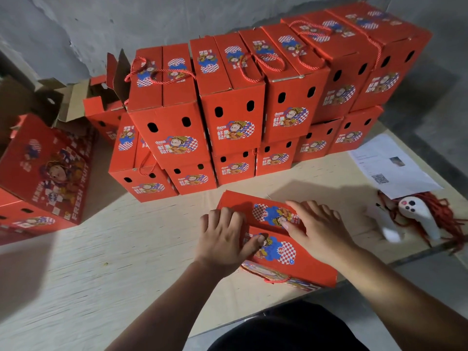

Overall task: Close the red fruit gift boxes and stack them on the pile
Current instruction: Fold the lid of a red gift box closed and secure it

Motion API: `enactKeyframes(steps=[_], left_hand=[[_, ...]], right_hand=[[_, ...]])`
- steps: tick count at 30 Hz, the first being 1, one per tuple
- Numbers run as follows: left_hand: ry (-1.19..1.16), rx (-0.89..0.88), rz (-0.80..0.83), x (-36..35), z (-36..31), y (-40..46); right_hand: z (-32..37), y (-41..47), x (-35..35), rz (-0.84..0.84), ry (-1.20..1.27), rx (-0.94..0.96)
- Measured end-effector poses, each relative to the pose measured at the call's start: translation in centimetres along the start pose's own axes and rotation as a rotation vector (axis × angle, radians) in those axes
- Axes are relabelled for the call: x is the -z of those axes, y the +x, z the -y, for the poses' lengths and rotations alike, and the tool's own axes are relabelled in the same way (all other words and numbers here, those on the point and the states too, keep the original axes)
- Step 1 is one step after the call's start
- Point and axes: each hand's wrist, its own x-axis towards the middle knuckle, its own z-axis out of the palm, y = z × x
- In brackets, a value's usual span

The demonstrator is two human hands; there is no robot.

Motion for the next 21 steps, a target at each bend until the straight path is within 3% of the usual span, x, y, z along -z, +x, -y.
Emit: enactKeyframes(steps=[5, 11, 15, 18, 21], left_hand=[[-0.011, 0.014, -0.001, -0.2, -0.1, 0.0], [0.016, -0.002, 0.059, 0.2, 0.0, 0.5], [-0.085, 0.028, -0.066, 0.4, -0.1, 0.0], [-0.118, 0.040, -0.151, 0.2, 0.0, -0.9], [-0.120, 0.036, -0.193, 0.1, -0.1, -1.6]], right_hand=[[-0.1, 0.5, 0.1, 0.071, -0.048, -0.013], [0.6, -0.4, -0.2, -0.111, -0.071, 0.035], [0.7, -0.6, 0.7, -0.208, 0.032, 0.119], [-0.1, 0.1, 2.2, 0.020, 0.098, 0.188], [-0.2, 0.9, 4.0, 0.322, 0.196, 0.097]])
